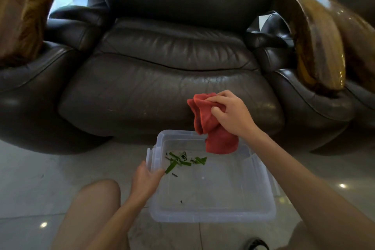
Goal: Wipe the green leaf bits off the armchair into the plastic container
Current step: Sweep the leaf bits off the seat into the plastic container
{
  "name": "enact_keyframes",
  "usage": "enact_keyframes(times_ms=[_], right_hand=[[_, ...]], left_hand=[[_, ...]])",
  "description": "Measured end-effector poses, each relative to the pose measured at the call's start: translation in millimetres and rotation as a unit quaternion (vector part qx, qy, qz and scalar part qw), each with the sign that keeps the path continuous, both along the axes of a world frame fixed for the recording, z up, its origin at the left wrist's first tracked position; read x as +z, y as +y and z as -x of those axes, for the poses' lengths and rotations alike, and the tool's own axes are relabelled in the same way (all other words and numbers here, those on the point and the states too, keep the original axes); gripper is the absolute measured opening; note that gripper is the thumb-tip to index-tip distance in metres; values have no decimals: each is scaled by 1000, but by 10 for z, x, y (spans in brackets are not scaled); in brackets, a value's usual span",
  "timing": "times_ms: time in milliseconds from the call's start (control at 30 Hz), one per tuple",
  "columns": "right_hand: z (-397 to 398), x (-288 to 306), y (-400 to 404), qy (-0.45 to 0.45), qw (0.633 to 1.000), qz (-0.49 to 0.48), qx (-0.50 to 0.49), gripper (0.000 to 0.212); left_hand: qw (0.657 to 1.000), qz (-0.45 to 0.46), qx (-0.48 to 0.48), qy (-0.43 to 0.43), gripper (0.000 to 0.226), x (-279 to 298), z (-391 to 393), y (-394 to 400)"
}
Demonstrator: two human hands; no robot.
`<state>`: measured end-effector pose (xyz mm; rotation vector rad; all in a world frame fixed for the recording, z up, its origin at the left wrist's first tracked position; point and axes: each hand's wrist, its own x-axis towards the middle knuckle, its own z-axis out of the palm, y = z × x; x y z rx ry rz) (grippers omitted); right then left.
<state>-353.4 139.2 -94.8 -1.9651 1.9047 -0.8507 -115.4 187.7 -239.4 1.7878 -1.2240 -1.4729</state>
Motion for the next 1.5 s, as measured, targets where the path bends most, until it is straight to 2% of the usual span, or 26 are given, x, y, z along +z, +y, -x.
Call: enact_keyframes(times_ms=[100, 167, 267, 367, 467, 900, 1100, 1300, 1400, 1500], right_hand=[[1, 63, -156, 24, 999, 36, -20, 31], [-10, 116, -303, 40, 998, 39, -20, 32], [8, 170, -492, 3, 999, 21, -29, 30], [53, 142, -464, -17, 1000, 8, -15, 29], [124, 14, -269, 15, 999, -23, 28, 29], [466, -1372, 520, 50, 972, -222, 57, 31], [491, -2139, 635, 32, 966, -254, 21, 32], [473, -2718, 556, 59, 958, -279, 7, 35], [470, -2927, 505, 71, 944, -322, 15, 42], [501, -3128, 516, 108, 919, -374, 65, 53]], left_hand=[[1000, 10, -19, -5, 5, -75, 18, -6], [1000, 8, -27, -10, 6, -130, 26, -23], [1000, 3, -19, -21, 8, -250, 56, -38], [999, -2, 1, -49, 20, -402, 94, -36], [998, -4, 8, -69, 33, -597, 128, -62], [992, -58, -1, -112, 51, -1533, 237, 15], [992, -79, 15, -100, 55, -1753, 345, 48], [991, -81, 26, -100, 49, -1835, 364, -167], [991, -80, 27, -100, 45, -1893, 355, -254], [990, -86, 22, -106, 46, -1976, 363, -291]])
